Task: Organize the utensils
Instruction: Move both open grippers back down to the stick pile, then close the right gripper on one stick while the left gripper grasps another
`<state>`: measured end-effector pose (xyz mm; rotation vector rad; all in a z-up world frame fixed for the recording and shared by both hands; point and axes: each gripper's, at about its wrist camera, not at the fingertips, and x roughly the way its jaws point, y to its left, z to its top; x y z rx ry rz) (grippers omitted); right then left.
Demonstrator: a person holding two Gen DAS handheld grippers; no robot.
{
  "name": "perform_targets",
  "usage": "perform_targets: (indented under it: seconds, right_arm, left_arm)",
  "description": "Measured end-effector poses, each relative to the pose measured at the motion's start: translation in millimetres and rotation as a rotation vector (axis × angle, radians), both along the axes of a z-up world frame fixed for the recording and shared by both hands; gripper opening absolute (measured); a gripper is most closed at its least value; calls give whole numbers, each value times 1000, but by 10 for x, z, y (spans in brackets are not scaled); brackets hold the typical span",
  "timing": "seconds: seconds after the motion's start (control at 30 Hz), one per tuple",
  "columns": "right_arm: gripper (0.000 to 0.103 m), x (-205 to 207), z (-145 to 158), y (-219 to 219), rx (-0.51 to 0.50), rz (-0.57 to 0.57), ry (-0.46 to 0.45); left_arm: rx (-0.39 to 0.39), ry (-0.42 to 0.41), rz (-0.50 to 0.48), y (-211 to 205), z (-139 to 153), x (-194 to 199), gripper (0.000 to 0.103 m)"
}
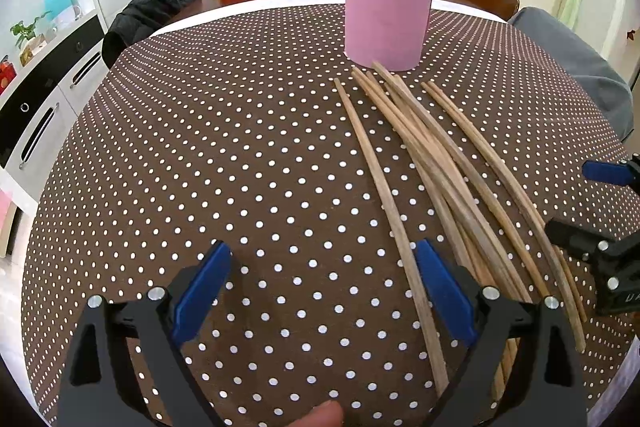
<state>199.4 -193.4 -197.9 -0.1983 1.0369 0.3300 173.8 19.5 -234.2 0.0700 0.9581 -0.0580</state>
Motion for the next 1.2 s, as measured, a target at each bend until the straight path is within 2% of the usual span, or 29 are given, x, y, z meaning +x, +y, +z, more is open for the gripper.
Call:
perform_targets:
  seconds: [0.1, 0.23, 0.43, 0.53, 0.57, 0.63, 0.67, 0.7, 0.73, 0.77, 0.8, 0.87, 0.97, 1.2]
  right_arm:
    - [97, 31, -35, 97, -38, 9, -18]
    - [95, 175, -18, 122, -19, -10, -13]
    - [82, 490, 22, 267, 16, 2, -5]
    - [74, 623, 19, 373, 23, 16, -10]
    - [67, 648, 35, 398, 23, 21, -16]
    - [46, 635, 65, 469, 20, 42, -21]
    - [29, 622, 74, 488, 16, 46, -22]
    - [22, 609, 82, 499, 8, 51, -23]
    - [18, 594, 86, 490, 12, 52, -21]
    - [8, 584, 89, 462, 24, 46, -16]
    - [7, 576, 93, 414, 42, 35, -9]
    - [6, 551, 103, 296, 95, 15, -7]
    - [6, 494, 168, 164, 188, -1, -17]
    - [5, 340, 455, -50, 343, -21, -111]
  left_arm:
    - [4, -1, -1, 2, -2, 4, 92]
    - [22, -5, -1, -14, -1, 36, 92]
    - [89, -2, -26, -119, 31, 233, 92]
    - [122, 4, -45, -178, 43, 366, 92]
    - [122, 14, -48, -189, 46, 415, 92]
    - [95, 33, -53, -184, 45, 475, 90]
    - [59, 42, -62, -168, 44, 485, 79]
    - [-13, 62, -71, -126, 51, 502, 66]
    - [-6, 58, -67, -117, 67, 503, 58]
    - [-8, 50, -86, -116, 95, 499, 36]
    - [-12, 53, -91, -101, 115, 501, 12]
    - [-48, 64, -86, -29, 128, 512, 7]
    - [-77, 61, -61, 88, 148, 490, 6]
    - [-162, -39, -11, 294, 360, 350, 6]
